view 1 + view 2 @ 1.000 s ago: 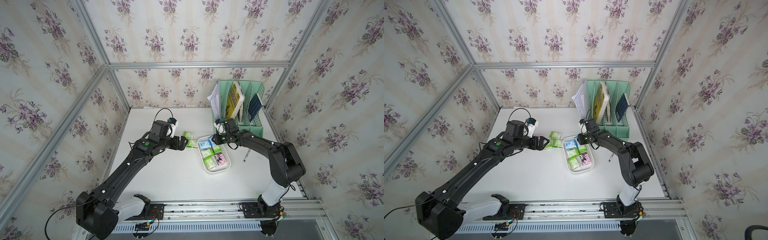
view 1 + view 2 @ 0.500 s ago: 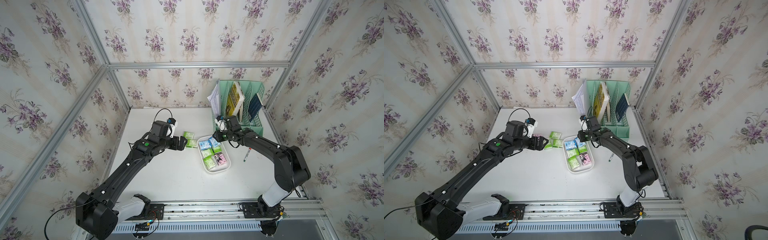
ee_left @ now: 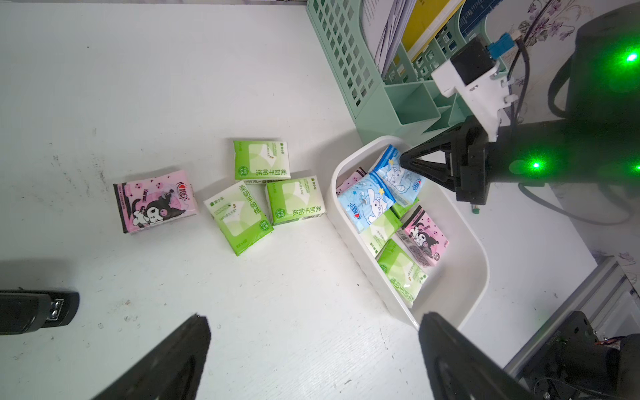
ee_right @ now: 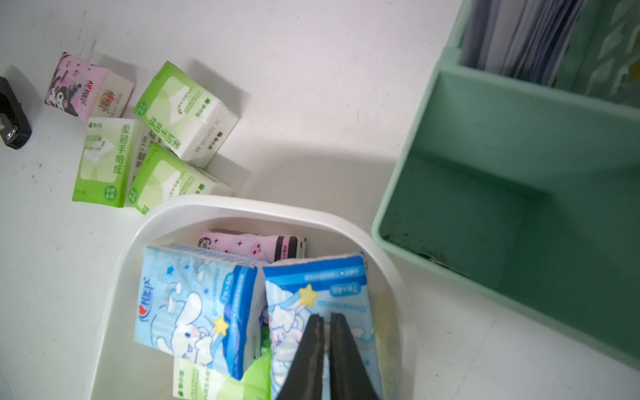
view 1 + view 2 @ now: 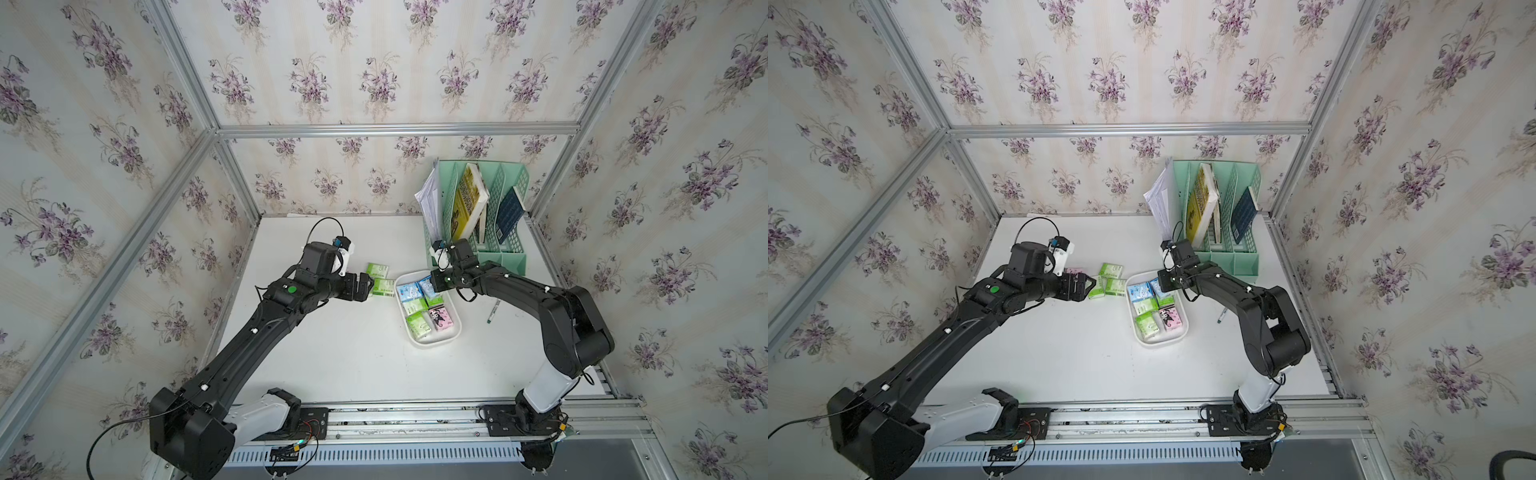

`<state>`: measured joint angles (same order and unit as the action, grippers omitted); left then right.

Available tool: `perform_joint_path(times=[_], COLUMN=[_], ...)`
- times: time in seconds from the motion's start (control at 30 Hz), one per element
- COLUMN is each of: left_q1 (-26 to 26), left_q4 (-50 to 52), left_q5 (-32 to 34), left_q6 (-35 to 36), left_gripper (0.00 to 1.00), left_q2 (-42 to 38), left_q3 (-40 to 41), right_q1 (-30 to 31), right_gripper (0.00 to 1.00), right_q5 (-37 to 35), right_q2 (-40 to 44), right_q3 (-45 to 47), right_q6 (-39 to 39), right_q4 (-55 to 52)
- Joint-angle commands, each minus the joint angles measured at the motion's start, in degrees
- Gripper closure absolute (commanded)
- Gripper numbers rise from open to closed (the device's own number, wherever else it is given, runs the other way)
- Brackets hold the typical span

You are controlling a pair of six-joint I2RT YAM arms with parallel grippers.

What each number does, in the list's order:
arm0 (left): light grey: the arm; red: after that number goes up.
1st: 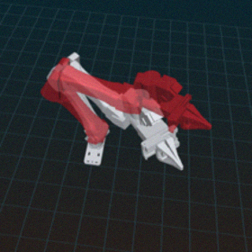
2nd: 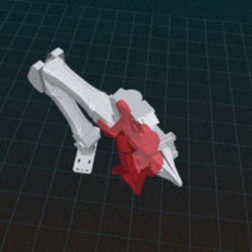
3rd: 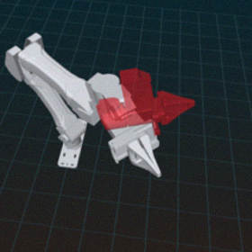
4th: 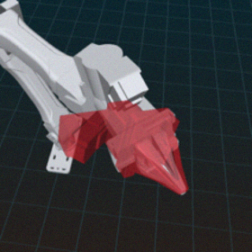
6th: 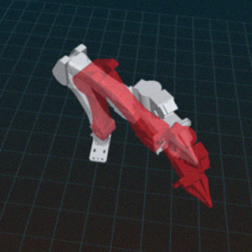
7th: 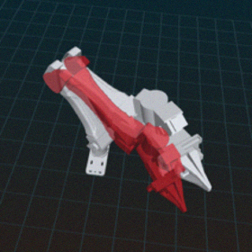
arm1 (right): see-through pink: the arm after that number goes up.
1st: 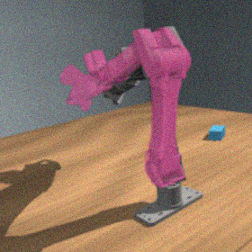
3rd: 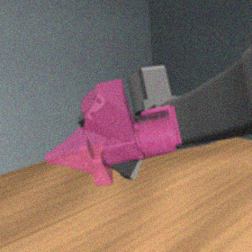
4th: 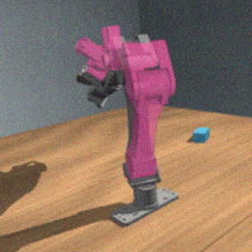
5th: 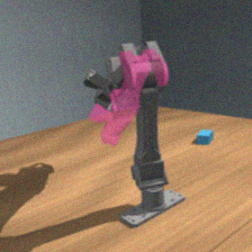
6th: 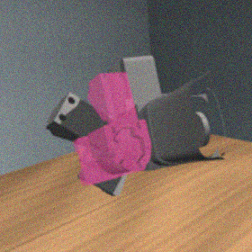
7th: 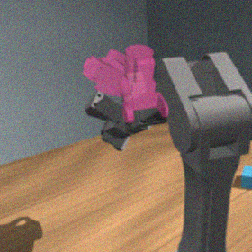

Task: Put the pocket tissues into the storage box
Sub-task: Place the pocket tissues in the storage box, then pick up the pocket tissues from the center of the board.

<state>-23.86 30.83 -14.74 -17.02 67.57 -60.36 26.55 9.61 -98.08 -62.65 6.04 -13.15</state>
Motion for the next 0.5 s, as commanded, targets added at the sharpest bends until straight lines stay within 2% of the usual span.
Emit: perform_joint_path(times=[0.0,0.13,0.2,0.27,0.37,0.47], left_q1=[0.04,0.04,0.13,0.88,3.55,8.57], left_q4=[0.38,0.58,1.19,2.79,4.14,4.68], left_q5=[0.75,2.36,5.47,8.68,10.49,9.88], left_q6=[0.38,-0.2,-1.58,-3.42,-5.37,-7.27], left_gripper=[0.01,0.01,0.01,0.01,0.01,0.01], left_q2=[-0.33,-0.64,-0.99,-0.98,-1.84,-4.22], left_q3=[-0.18,-0.29,-0.46,-0.81,-0.24,1.54], right_q1=[0.24,1.87,3.84,8.53,12.48,15.39], right_gripper=[0.85,0.8,0.73,0.69,0.59,0.5], right_q5=[-0.2,0.23,-0.2,-0.99,-0.31,1.76], right_q2=[2.44,5.14,5.75,5.72,4.33,0.9], right_q3=[-0.6,-2.61,-3.96,-5.11,-6.43,-8.98], right_q6=[0.53,1.02,0.58,0.37,1.37,3.7], right_q4=[1.19,0.84,0.88,1.78,3.91,5.46])
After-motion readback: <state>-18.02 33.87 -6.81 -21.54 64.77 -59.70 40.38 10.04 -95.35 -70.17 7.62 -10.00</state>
